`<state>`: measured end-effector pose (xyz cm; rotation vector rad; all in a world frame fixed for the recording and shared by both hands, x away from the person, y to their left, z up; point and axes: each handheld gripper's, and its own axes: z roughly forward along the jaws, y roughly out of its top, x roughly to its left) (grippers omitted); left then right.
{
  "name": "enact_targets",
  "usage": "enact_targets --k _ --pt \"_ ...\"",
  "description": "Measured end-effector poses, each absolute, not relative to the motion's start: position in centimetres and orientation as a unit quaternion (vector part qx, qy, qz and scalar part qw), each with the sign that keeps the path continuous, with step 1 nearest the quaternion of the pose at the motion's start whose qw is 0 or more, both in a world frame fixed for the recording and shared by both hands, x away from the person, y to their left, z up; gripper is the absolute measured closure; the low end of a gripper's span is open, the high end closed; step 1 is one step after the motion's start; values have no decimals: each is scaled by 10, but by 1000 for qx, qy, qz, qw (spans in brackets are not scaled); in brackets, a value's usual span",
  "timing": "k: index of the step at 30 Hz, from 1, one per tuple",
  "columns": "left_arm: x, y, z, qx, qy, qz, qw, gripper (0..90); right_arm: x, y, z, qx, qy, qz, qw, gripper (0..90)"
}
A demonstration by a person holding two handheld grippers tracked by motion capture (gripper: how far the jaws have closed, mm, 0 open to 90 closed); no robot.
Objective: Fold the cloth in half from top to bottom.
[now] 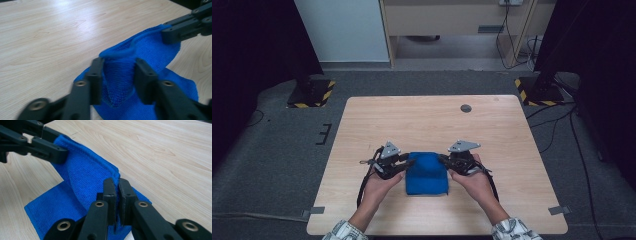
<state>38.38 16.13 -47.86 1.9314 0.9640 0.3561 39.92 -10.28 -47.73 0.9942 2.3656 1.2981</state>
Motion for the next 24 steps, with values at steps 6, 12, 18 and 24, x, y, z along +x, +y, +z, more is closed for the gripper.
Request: enact_targets --k 6,12,18,24 --pt "379 161 -475 778 389 146 471 433 398 -103 -482 343 816 447 128 859" --pt "383 168 -470 754 413 168 483 413 395 -103 -487 344 818 444 121 858" --pt "388 179 -478 747 435 190 465 405 391 -104 -491 341 820 444 117 854" --pt "392 186 -487 747 450 200 447 399 385 -107 -494 334 823 446 107 834"
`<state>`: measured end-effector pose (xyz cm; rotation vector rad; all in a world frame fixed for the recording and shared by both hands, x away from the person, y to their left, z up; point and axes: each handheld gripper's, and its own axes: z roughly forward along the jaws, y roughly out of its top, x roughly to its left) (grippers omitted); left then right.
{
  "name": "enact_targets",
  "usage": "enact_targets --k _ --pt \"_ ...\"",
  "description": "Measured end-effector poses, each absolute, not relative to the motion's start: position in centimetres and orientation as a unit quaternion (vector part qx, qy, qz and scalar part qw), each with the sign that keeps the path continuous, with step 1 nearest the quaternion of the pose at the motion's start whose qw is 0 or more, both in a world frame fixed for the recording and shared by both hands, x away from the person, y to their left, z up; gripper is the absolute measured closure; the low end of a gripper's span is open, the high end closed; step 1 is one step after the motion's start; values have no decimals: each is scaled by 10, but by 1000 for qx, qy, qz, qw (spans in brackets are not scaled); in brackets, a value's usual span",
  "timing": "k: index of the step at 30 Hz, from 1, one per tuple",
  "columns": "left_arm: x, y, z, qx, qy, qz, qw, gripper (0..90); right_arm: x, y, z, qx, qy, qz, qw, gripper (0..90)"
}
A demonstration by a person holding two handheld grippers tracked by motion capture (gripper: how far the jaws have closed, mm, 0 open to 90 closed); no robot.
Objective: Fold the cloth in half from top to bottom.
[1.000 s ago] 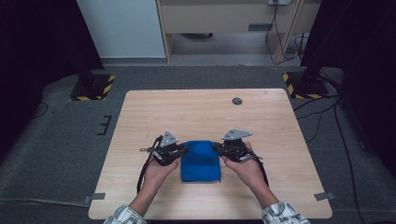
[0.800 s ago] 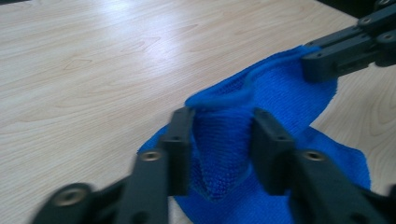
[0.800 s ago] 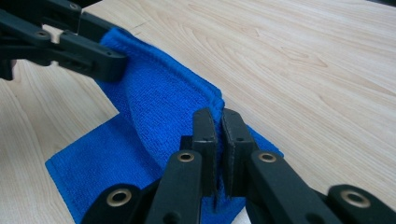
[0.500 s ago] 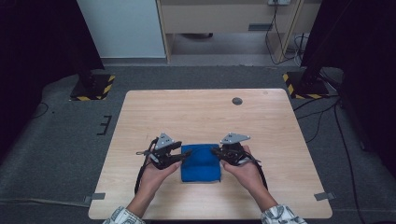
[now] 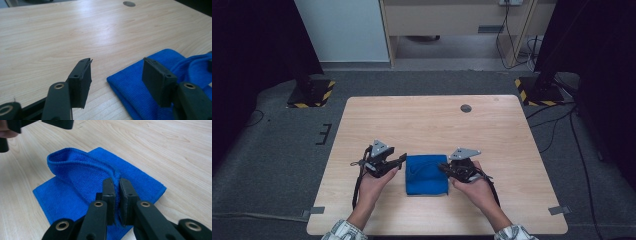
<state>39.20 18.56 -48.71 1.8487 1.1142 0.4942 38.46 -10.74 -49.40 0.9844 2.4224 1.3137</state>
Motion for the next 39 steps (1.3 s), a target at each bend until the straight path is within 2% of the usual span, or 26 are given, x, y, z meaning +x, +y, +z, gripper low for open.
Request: enact_targets --k 23,30,39 --pt "379 163 -502 781 421 201 416 388 361 -119 -506 324 832 441 86 731" --pt "378 164 -504 784 421 198 412 385 357 -121 -503 328 833 437 85 578" --pt "367 163 -504 789 414 194 410 379 353 -121 -493 337 824 448 85 468"
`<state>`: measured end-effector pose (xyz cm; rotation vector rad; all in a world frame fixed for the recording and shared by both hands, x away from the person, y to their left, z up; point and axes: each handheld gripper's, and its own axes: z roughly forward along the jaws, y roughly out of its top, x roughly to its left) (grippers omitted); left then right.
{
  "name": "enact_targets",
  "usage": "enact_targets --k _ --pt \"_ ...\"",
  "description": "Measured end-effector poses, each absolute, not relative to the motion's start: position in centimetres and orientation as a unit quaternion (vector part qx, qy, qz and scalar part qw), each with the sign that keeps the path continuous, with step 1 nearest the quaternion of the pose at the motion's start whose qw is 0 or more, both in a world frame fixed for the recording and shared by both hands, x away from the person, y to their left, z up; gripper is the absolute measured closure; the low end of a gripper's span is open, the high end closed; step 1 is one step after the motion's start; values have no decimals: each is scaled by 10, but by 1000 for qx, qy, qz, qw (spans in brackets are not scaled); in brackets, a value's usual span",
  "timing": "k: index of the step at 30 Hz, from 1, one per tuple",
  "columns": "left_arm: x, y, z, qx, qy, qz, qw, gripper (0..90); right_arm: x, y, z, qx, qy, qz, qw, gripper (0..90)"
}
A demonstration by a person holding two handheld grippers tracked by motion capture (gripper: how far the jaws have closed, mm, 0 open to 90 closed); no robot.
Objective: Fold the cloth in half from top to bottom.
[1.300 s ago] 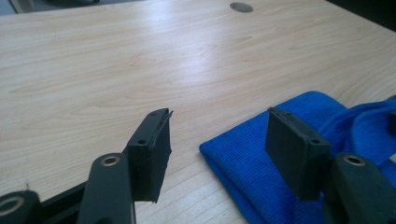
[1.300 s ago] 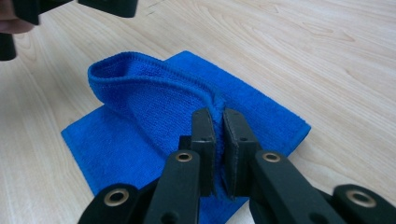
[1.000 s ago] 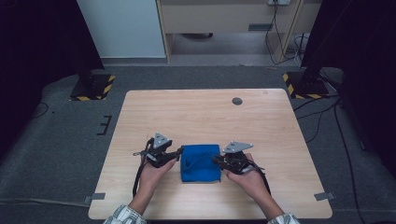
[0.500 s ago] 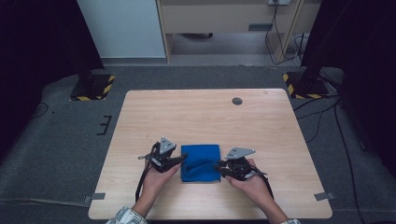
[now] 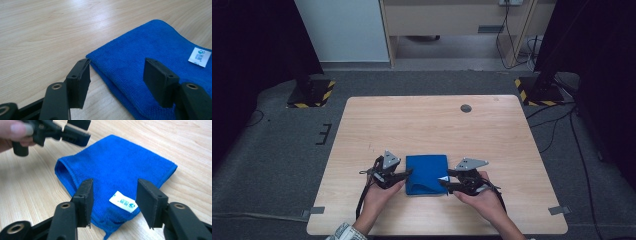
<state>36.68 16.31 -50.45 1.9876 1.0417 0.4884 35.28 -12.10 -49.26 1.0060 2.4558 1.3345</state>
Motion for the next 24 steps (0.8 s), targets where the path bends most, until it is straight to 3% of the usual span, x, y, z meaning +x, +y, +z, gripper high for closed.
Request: enact_targets --k 14,24 --pt "360 155 -504 803 394 204 398 350 366 -110 -500 361 818 434 112 358" --pt "351 149 -510 831 367 207 365 277 362 -105 -509 352 833 408 126 281"
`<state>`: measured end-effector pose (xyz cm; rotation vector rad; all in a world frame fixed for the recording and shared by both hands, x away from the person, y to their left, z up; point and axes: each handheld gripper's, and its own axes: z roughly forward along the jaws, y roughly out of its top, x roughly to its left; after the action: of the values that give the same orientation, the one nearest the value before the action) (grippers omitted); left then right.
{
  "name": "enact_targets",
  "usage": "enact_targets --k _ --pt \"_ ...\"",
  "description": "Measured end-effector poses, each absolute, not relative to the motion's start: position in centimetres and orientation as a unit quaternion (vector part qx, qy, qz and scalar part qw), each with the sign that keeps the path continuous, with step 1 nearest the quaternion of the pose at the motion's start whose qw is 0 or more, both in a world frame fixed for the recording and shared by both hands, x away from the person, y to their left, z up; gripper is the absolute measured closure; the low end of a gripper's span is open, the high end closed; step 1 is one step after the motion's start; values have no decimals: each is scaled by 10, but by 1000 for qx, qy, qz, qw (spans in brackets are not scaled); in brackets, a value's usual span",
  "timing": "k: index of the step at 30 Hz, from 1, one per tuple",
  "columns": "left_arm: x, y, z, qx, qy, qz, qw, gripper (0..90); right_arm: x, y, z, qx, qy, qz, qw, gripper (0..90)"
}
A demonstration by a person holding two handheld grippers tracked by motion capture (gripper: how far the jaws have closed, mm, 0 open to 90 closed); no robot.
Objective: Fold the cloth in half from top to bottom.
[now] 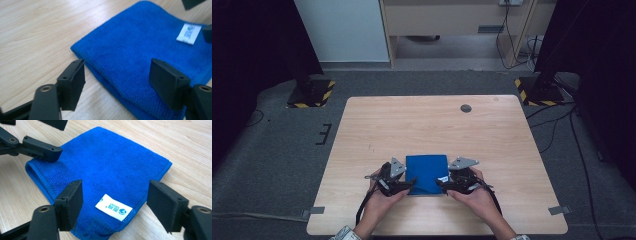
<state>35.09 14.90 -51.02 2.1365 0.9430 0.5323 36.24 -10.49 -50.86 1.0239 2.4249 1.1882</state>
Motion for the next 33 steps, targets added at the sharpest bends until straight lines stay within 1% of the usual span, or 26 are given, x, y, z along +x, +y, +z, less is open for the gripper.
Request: enact_targets --k 3,6,10,16,20,33 --pt "346 150 -512 836 363 212 352 239 360 -105 -509 344 837 404 131 261" --pt "346 151 -512 834 367 210 354 196 360 -104 -510 342 839 403 131 232" --pt "348 154 -509 823 374 214 371 128 361 -102 -510 340 838 404 138 179" --pt "353 164 -503 798 399 211 398 62 366 -101 -514 345 835 406 140 110" --pt "358 170 -502 793 410 208 400 54 372 -102 -514 349 830 411 141 92" --pt "370 196 -498 774 439 208 406 55 391 -117 -502 375 811 423 150 90"
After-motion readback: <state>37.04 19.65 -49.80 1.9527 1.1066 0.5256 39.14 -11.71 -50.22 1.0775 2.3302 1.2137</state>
